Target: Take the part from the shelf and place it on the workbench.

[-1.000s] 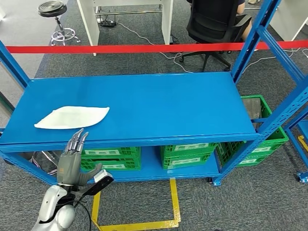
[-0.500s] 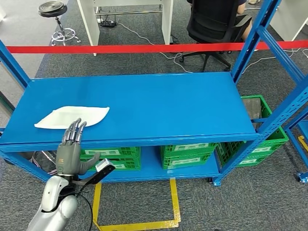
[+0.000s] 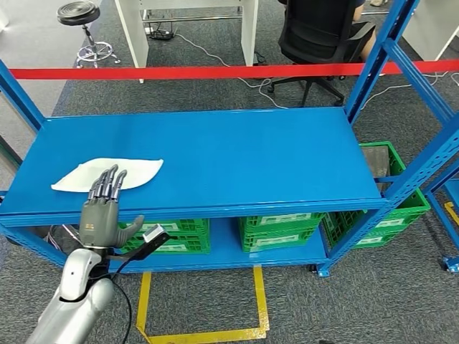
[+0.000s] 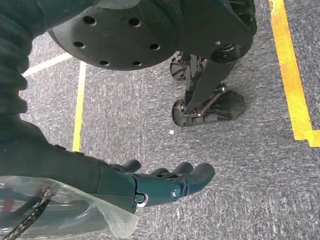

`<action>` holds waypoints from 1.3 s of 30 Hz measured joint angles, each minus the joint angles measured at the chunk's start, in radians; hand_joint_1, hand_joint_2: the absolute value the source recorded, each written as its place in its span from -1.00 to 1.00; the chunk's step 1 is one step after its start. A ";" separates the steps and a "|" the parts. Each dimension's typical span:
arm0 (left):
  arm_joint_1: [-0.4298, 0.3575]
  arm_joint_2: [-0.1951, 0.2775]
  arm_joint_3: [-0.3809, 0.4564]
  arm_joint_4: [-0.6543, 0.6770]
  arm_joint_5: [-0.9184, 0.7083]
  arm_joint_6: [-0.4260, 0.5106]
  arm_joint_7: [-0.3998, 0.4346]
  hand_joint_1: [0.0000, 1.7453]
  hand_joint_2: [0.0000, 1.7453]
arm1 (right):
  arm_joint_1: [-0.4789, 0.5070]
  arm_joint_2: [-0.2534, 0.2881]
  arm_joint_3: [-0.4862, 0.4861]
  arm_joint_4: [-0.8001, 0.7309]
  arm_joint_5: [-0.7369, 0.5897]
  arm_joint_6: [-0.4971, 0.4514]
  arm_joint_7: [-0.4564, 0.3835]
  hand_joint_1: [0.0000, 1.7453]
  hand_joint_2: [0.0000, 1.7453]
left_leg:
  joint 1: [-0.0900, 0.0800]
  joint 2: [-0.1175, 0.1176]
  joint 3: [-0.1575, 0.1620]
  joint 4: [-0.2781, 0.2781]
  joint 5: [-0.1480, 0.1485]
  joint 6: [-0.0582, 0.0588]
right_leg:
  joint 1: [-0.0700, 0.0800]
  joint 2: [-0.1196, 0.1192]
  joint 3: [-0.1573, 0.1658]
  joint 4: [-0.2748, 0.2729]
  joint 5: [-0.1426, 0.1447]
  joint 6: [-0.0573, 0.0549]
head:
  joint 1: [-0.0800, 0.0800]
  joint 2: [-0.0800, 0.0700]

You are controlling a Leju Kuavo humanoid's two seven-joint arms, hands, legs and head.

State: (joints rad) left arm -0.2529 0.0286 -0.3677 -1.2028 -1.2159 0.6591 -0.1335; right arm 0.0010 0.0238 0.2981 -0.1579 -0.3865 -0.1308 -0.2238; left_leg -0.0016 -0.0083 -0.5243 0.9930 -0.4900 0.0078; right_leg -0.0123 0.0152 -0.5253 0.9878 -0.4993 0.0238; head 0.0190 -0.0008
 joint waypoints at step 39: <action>-0.407 -0.027 -0.093 0.618 -0.305 -0.136 0.253 -1.00 1.00 | -0.016 -0.024 0.060 0.000 0.032 0.005 0.031 -1.00 1.00 | 0.000 -0.006 -0.002 0.000 0.013 -0.002 | 0.000 -0.006 -0.001 0.001 0.009 0.000 | 0.000 0.000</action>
State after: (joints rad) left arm -0.6599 0.0016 -0.4609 -0.5851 -1.5208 0.5234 0.1200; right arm -0.0150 -0.0004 0.3586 -0.1579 -0.3549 -0.1254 -0.1925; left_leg -0.0013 -0.0140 -0.5265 0.9934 -0.4774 0.0062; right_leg -0.0121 0.0095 -0.5261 0.9884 -0.4903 0.0240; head 0.0190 -0.0008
